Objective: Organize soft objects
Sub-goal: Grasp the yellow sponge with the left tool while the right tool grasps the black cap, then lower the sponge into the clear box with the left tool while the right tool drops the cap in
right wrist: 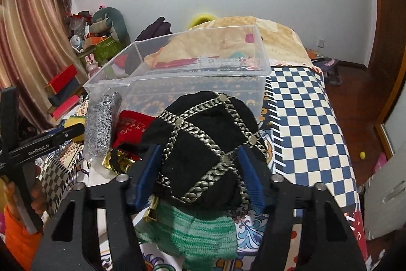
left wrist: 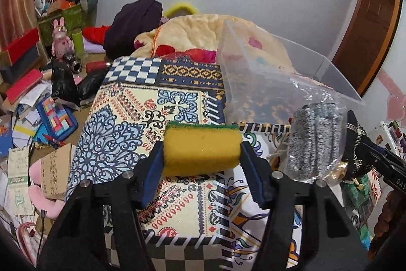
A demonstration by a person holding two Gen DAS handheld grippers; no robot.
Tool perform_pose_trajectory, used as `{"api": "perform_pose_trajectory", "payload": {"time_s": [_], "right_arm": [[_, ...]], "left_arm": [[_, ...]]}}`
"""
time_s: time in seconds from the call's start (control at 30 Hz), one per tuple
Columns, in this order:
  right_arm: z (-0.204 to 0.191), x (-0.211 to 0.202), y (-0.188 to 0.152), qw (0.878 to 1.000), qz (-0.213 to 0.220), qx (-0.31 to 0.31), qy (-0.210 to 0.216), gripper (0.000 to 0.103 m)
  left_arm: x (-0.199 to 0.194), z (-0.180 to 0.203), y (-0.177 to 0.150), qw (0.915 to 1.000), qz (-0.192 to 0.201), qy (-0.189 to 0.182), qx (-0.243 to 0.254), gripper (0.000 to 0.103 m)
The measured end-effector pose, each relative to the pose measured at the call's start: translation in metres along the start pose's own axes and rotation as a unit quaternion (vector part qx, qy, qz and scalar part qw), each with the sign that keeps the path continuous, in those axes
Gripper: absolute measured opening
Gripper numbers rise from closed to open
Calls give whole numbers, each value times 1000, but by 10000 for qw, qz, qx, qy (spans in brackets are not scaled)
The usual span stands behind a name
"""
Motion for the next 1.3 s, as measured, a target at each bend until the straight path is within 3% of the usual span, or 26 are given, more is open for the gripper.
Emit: {"api": "perform_pose_trajectory", "payload": {"time_s": [0.3,0.43,0.83,1.03,1.3], "right_arm": [[-4,-9,0,9998,144,-152,-46,15],[-9,-19,2,9994,290,-191,-72,13],[-11,-79,33,9908,1328,-217,-142,13],[-13,-83,51,9864,1624,-199,-163,13],[-19,-65,74,9863,1635,-185,-155,13]], "left_arm": [[-36,15,2,9990,406,-33,209,58],[-58,25,7,9971,681,-47,342,58],[-95,55,43,9896,1259,-353,596,58],[-91,73,67,9880,1266,-445,760,58],[-61,94,96,9896,997,-360,975,58]]}}
Point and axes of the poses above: each gripper's, at about its wrist camera, not at the fingertips, and x roughly the way its jaws point, z to its right, y to its top, the point moved 1 cm from there along x, roughly the way its jaws point, and after that the axes turned 14 degrees about -z, right-handed, at the moved point
